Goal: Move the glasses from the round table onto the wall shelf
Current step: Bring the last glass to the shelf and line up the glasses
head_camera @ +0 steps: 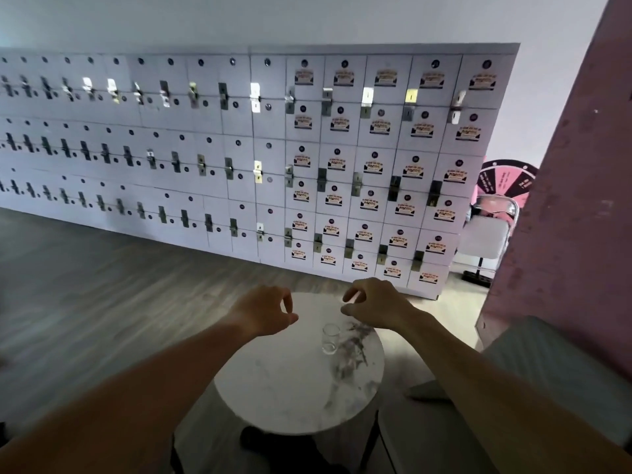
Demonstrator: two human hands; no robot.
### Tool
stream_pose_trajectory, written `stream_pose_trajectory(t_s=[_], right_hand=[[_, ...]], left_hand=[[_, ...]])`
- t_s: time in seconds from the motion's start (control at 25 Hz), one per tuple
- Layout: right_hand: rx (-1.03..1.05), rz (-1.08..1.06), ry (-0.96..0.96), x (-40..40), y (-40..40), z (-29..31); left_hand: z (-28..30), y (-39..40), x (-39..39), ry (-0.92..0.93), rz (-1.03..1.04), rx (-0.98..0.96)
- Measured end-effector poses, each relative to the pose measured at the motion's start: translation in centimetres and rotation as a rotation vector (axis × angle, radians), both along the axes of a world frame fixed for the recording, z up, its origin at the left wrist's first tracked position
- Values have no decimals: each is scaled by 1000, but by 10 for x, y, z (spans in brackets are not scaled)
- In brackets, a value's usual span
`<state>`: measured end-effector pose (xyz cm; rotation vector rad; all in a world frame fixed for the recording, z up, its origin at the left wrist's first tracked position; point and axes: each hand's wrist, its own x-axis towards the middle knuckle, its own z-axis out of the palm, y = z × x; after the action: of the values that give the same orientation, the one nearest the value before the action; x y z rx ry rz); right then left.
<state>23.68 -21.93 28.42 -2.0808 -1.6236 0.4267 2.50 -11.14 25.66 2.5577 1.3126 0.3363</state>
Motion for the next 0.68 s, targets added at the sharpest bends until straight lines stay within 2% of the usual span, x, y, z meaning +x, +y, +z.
stream_pose_trajectory(t_s=[0.44,0.68], right_hand=[[-247,-224,85,78,169,-105],[-390,-252,108,95,230,-191]], left_hand=[[-127,205,110,136,-211,-240],[-215,261,146,257,-276,-420]])
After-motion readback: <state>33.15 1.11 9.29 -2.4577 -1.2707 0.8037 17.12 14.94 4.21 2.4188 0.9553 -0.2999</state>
